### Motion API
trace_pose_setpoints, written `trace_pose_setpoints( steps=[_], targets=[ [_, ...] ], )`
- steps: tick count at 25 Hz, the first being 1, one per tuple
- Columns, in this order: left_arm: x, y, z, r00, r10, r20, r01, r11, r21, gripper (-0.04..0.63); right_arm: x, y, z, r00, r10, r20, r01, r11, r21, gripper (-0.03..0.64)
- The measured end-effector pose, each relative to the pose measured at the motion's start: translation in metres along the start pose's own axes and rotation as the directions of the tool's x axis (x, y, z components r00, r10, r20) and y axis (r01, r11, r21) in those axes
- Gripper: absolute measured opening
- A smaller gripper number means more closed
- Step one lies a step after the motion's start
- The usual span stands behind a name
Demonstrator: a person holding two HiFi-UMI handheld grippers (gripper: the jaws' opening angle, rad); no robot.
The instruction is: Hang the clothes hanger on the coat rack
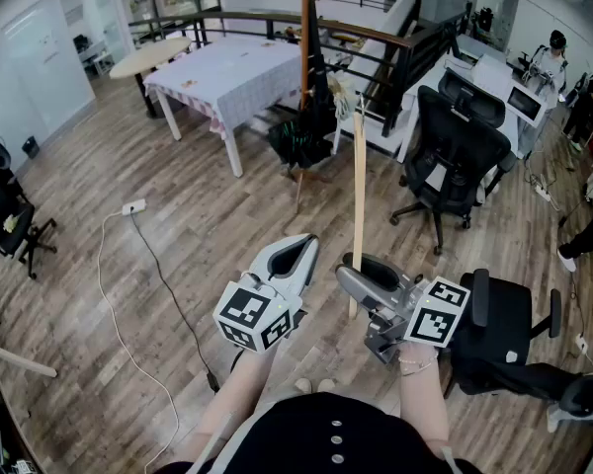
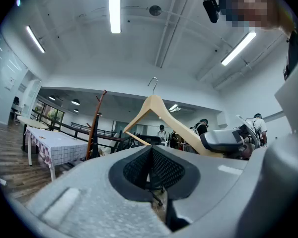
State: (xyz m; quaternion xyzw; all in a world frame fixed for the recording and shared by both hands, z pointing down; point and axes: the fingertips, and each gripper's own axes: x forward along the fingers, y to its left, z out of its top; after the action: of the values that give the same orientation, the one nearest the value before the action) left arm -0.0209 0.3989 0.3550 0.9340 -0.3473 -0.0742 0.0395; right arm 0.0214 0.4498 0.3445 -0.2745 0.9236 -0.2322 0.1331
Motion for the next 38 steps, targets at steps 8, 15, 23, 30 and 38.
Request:
trace_pose_setpoints(
  steps=[8, 15, 23, 30, 38],
  targets=[
    [-0.002, 0.0, -0.004, 1.0, 0.008, 0.007, -0.008, 1.0, -0.016, 0.003, -0.001, -0.006, -0.006, 1.0, 0.005, -0.012, -0.005, 1.0, 0.007, 0.149],
    [0.004, -0.007, -0.007, 1.0, -0.016, 0.007, 0.016, 1.0, -0.016, 0.003, -0.002, -0.01, -0.004, 1.0, 0.005, -0.011, -0.004, 1.0, 0.024, 0.153],
    [0.017, -0.007, -0.015, 1.0, 0.02, -0.003, -0.02, 1.0, -0.01, 0.003, -0.005, -0.03, -0.008, 0.999, -0.028, -0.046, 0.03, 0.999, 0.041, 0.155],
    [0.052, -0.018, -0.026, 0.999, 0.027, -0.023, -0.027, 0.999, -0.023, 0.003, -0.021, -0.057, 0.006, 0.997, 0.011, -0.081, -0.006, 0.998, 0.063, 0.156],
    [0.078, 0.004, -0.033, 0.999, 0.034, -0.019, -0.035, 0.999, -0.036, 0.003, -0.013, -0.085, 0.017, 0.997, 0.02, -0.079, -0.016, 0.999, 0.048, 0.156]
  ],
)
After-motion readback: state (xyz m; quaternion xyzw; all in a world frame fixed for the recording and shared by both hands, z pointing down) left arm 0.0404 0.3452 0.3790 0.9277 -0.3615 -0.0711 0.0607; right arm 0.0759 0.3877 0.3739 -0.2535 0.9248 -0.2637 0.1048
